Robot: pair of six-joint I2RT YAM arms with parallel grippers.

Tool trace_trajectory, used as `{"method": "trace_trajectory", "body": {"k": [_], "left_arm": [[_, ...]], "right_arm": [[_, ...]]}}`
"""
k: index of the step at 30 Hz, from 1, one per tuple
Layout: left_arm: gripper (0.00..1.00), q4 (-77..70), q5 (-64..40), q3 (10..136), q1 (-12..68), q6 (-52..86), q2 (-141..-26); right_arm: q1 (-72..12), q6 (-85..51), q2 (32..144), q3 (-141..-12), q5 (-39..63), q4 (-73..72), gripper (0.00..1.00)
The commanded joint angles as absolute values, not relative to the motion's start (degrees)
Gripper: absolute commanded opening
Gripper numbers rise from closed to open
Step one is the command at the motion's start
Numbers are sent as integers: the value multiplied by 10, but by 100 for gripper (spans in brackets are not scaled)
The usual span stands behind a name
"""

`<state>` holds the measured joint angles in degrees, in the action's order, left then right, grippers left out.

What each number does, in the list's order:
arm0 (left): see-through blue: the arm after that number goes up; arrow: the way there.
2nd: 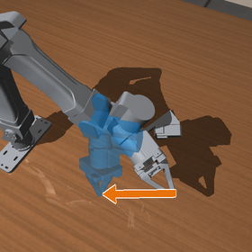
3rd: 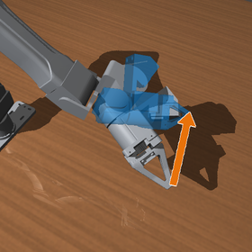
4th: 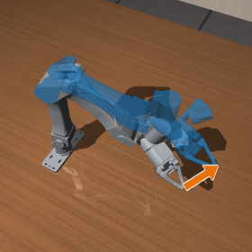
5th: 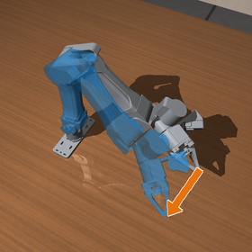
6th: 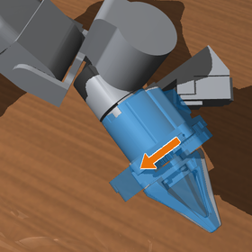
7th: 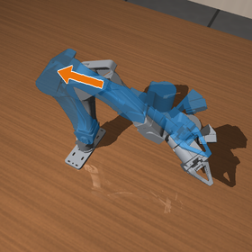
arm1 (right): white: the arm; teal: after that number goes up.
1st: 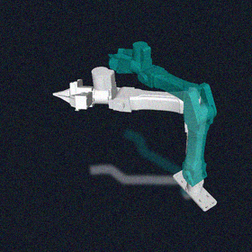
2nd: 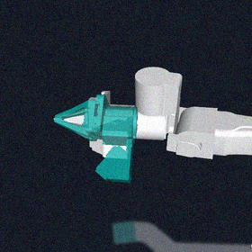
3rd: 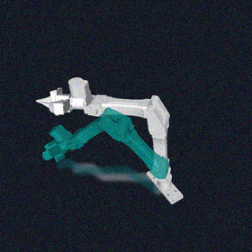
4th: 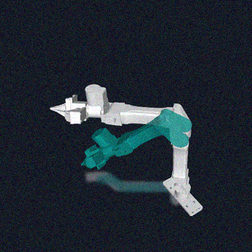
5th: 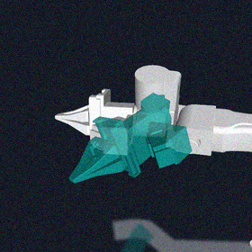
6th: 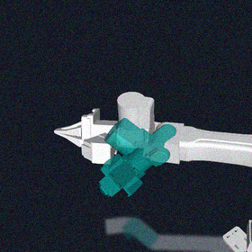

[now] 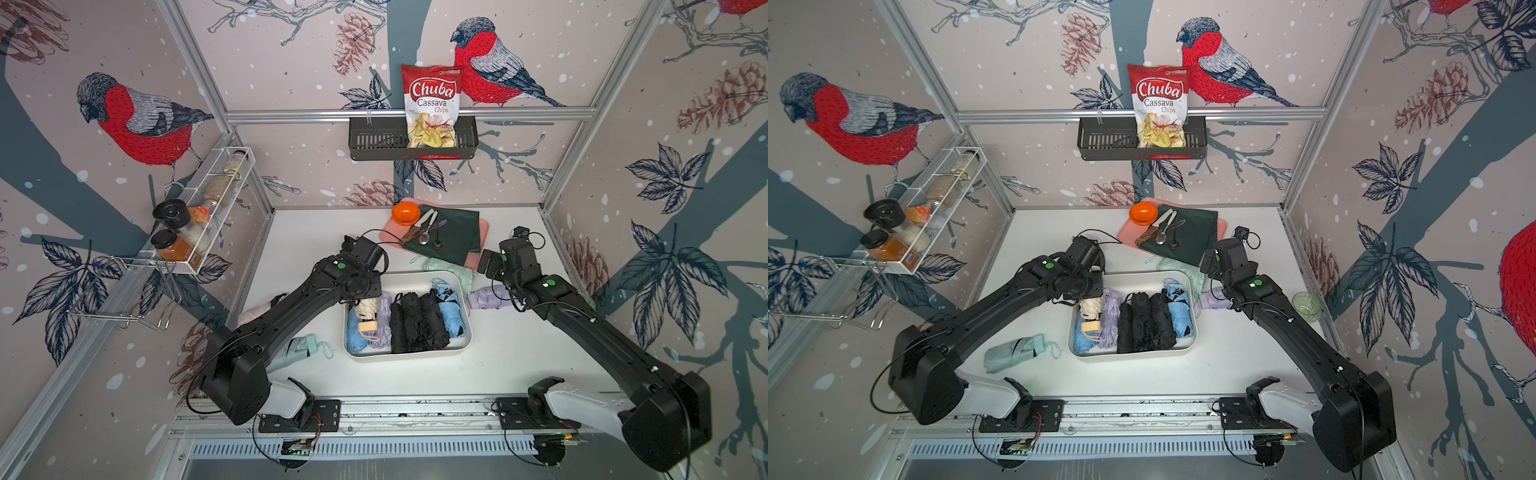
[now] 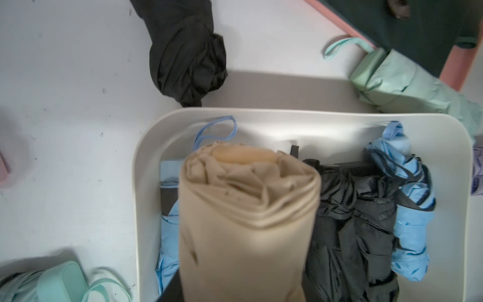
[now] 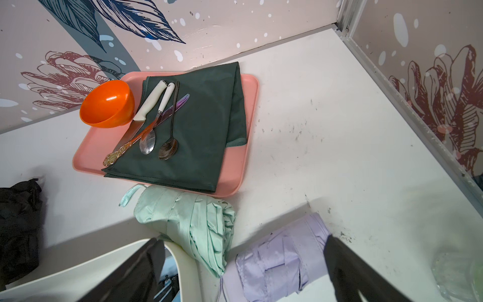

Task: Put the umbrella into the storage box
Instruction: Place the umbrella in the storage box.

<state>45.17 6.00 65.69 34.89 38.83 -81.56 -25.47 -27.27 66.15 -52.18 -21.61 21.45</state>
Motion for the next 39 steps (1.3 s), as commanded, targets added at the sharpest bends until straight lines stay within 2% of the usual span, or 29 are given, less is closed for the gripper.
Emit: {"method": "trace_trajectory", "body": {"k": [1, 17, 24, 27, 34, 39], "left_arm": [[29, 415, 62, 635, 359, 422, -817], [30, 429, 153, 595, 358, 418, -831], [33, 433, 135, 577, 357, 410, -841], [42, 427, 124, 575, 358, 409, -848], [82, 410, 100, 556, 357, 407, -873], [92, 414, 95, 567, 358, 407, -867]], "right_arm": [[-251, -272, 660, -516, -207, 196, 99], [-248, -278, 665, -508, -178, 182, 99], [-248, -279, 664, -508, -181, 185, 99], [-246, -279, 669, -506, -180, 183, 99], [-235, -293, 705, -521, -176, 208, 99], [-210, -316, 715, -523, -172, 228, 99]]}}
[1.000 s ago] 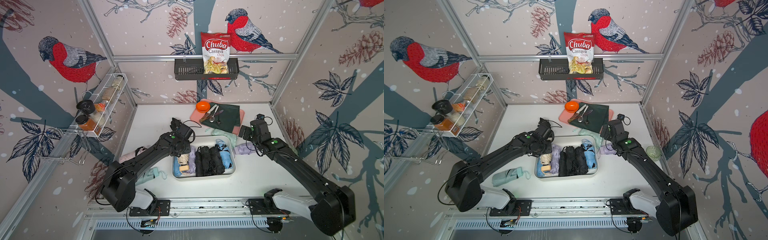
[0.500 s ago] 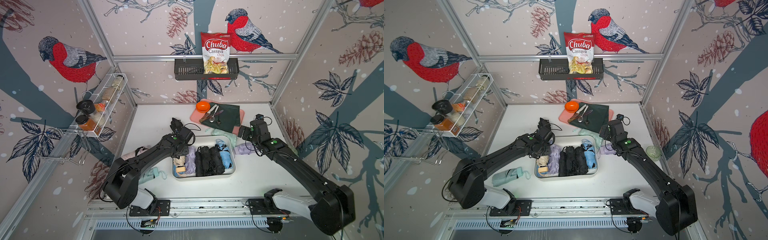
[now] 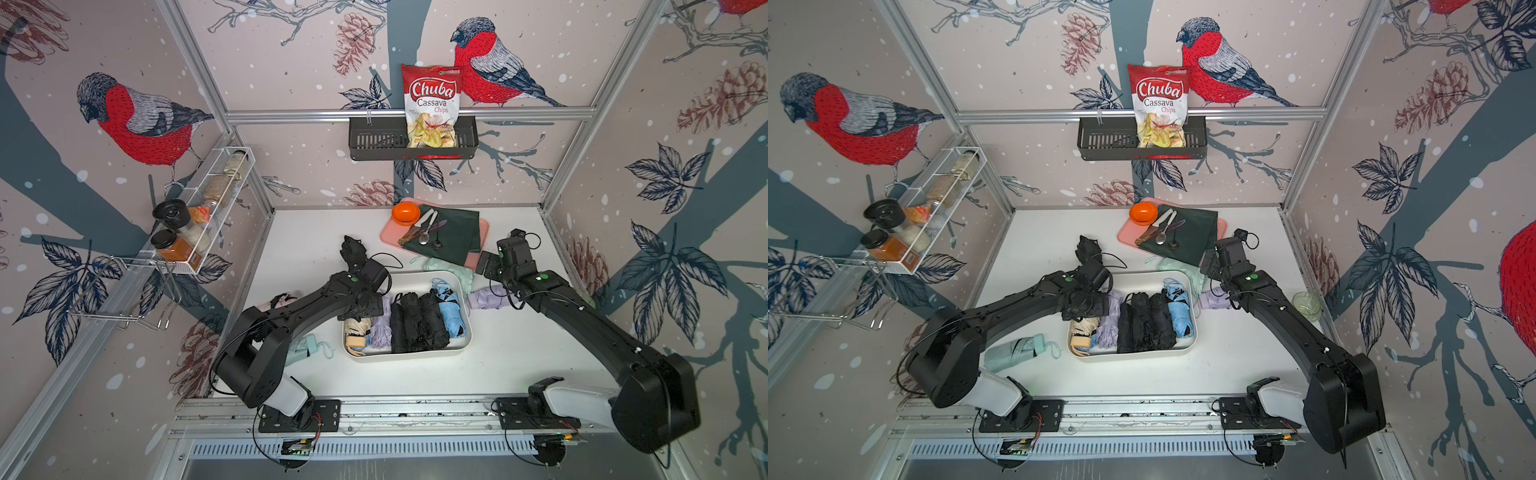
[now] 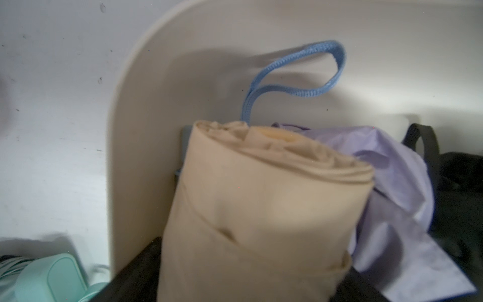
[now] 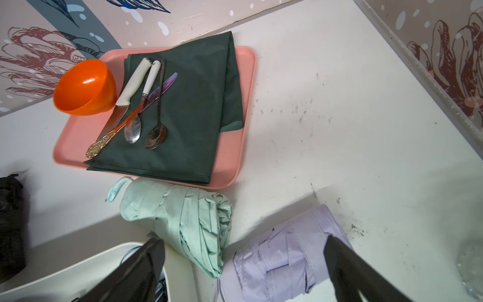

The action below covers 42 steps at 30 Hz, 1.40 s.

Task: Put the umbrella into the storage box
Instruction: Place the umbrella in the storage box, then pick up the umbrella from the center of the board.

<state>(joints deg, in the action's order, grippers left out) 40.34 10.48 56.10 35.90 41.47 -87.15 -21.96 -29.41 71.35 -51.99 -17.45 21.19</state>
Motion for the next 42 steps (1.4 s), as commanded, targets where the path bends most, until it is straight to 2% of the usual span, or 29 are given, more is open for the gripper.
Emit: {"method": "trace_trajectory", "body": {"k": [1, 5, 11, 17, 30, 42], "left_arm": [[93, 417, 95, 569, 357, 409, -863], [99, 423, 89, 585, 358, 415, -837], [99, 432, 103, 601, 356, 419, -792], [99, 431, 148, 602, 347, 420, -759], [99, 137, 189, 466, 291, 398, -639], [99, 81, 211, 453, 274, 366, -669]], "right_arm": [[-206, -319, 715, -520, -168, 229, 99], [-181, -337, 715, -513, -166, 250, 99], [-142, -372, 732, -511, -164, 306, 99], [-125, -401, 737, -478, -101, 292, 99], [-127, -480, 796, -444, -30, 233, 99], [-127, -478, 892, -471, -49, 201, 100]]}}
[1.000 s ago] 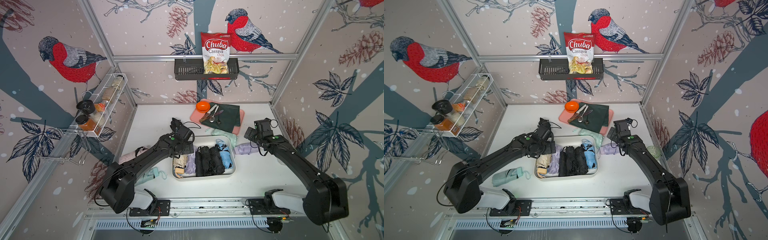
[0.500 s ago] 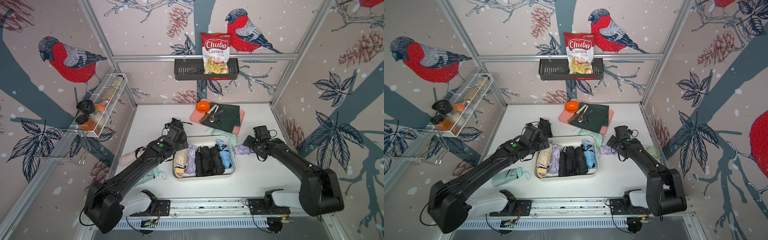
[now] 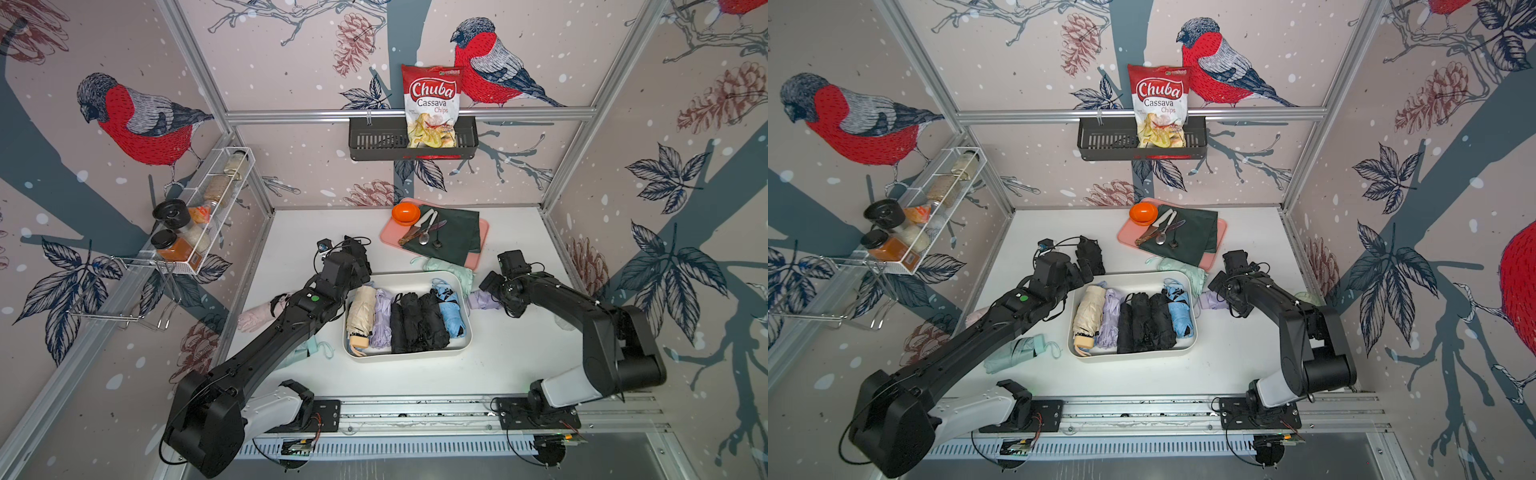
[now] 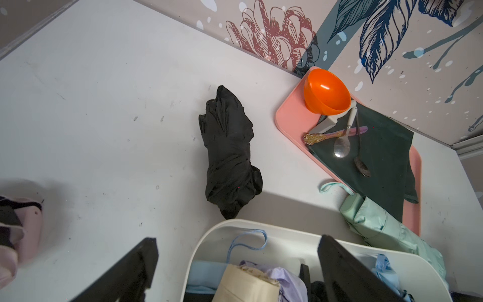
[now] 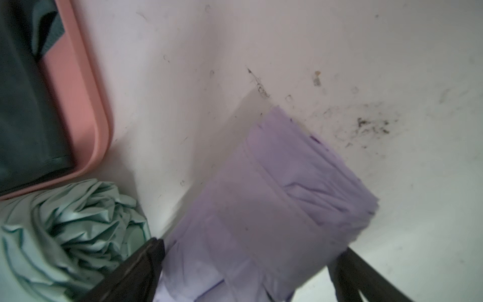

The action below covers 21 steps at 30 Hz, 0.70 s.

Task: Put the umbrella into the storage box
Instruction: Pick up the umbrella from the center of the board.

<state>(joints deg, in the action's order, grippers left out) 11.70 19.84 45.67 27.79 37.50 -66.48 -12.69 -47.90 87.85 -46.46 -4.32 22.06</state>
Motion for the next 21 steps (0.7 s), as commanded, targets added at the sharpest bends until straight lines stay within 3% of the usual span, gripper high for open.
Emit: {"method": "trace_trajectory", "body": {"k": [1, 15, 21], "left_arm": [[98, 76, 211, 449, 274, 367, -668], [98, 47, 196, 440, 263, 372, -675], [98, 48, 201, 435, 261, 378, -675]], "right_arm": [[-127, -475, 901, -474, -50, 200, 100], [-100, -406, 986, -502, -71, 200, 91], [-100, -382, 1007, -512, -73, 214, 71]]}}
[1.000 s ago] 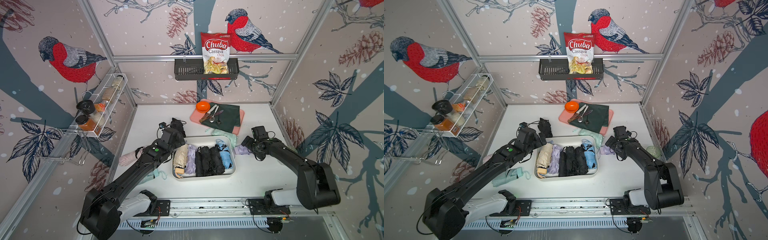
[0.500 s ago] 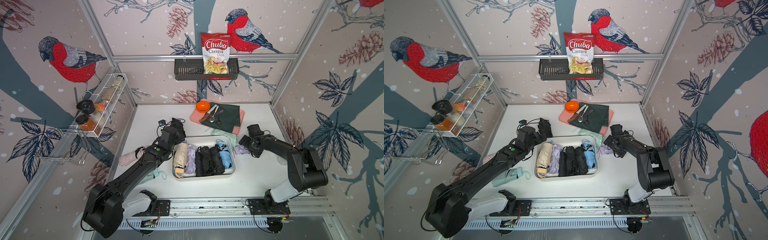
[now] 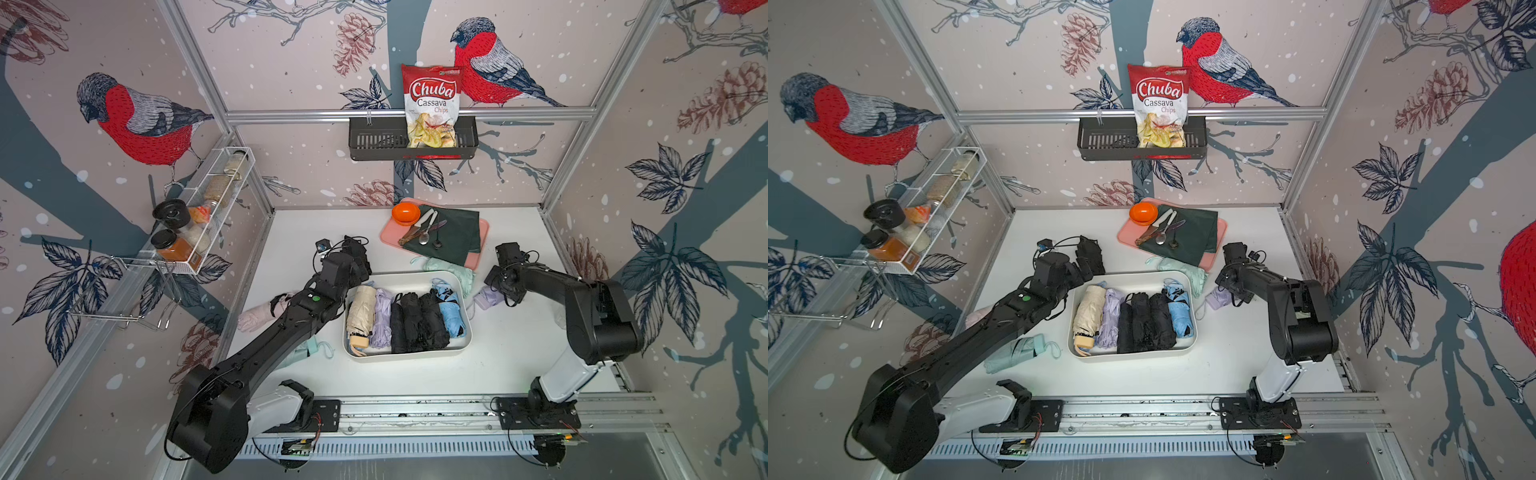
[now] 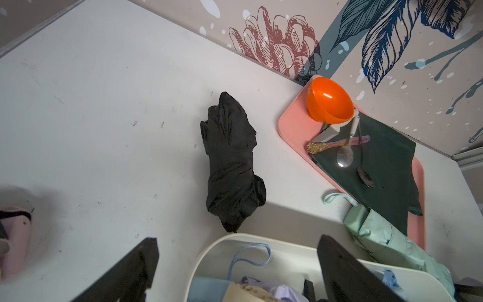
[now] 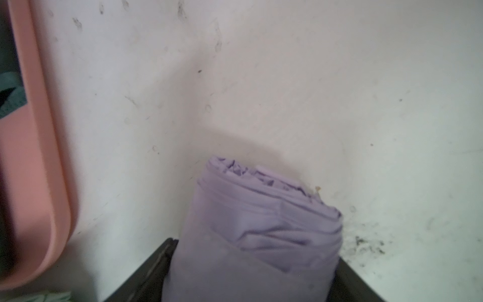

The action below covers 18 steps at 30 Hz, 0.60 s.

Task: Put the umbrella into the storage box
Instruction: Pick up the umbrella from the center of the board.

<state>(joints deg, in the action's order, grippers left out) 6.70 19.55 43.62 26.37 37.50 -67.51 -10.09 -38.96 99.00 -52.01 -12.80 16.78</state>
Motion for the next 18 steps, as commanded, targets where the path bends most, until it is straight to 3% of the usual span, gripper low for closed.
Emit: {"method": "trace_trajectory", "body": {"k": [1, 10, 18], "left_arm": [[99, 49, 202, 433, 260, 381, -675], [98, 42, 229, 404, 255, 416, -663], [99, 20, 250, 367, 251, 440, -638]], "right_arm": [[-100, -378, 1005, -512, -73, 212, 68], [-109, -362, 940, -520, -104, 231, 47], [-151, -389, 827, -559, -167, 307, 35]]}}
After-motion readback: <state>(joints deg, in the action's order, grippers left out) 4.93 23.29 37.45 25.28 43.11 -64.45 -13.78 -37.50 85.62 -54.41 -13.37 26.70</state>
